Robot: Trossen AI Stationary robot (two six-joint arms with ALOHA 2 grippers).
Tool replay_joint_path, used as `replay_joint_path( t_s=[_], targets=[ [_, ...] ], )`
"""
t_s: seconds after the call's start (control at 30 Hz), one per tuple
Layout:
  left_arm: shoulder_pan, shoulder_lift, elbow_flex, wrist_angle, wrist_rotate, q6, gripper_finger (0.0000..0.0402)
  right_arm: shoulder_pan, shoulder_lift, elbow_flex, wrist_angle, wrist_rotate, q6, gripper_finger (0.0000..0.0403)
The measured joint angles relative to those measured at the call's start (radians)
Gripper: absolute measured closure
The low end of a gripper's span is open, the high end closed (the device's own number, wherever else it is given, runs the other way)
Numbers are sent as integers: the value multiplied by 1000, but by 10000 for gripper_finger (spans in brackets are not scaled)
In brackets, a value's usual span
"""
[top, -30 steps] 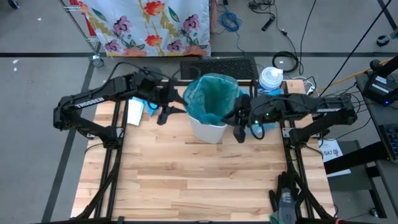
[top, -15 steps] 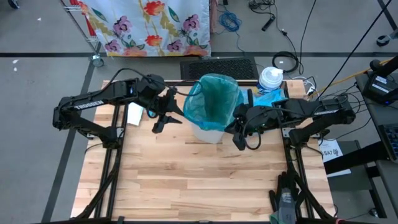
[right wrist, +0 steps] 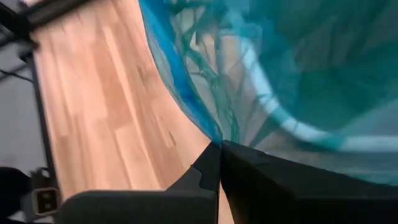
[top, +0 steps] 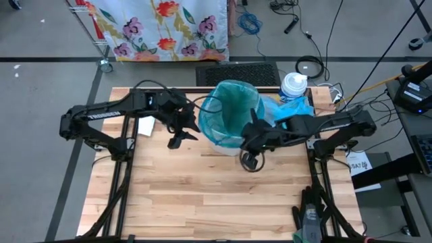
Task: Place trash/remove bag and relplace
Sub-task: Put the blue trash bag into the trash bin
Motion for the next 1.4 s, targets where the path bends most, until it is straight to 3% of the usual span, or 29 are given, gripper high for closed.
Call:
replay_joint_path(
  t_s=[0.33, 0.47, 0.7, 0.93, 1.13, 1.27, 1.4],
  targets=[
    [32, -8, -67, 74, -17, -8, 254, 0, 79, -1, -28, 0, -24, 403],
    [35, -79, -66, 71, -90, 2, 254, 0, 76, -1, -26, 2, -16, 403],
    [10, -171, -66, 119, -225, 160, 254, 0, 72, -1, -11, 2, -14, 403],
    [-17, -153, -66, 126, -268, 388, 254, 0, 72, -1, 4, 4, -21, 403],
    [-43, -118, -66, 141, -300, 418, 254, 0, 72, -1, 8, 4, -8, 403],
    [-75, -101, -66, 207, -465, 390, 259, 0, 72, -1, 16, 4, -5, 403],
    [-85, -100, -66, 205, -481, 394, 282, -1, 72, -1, 21, 4, -5, 403]
  ],
)
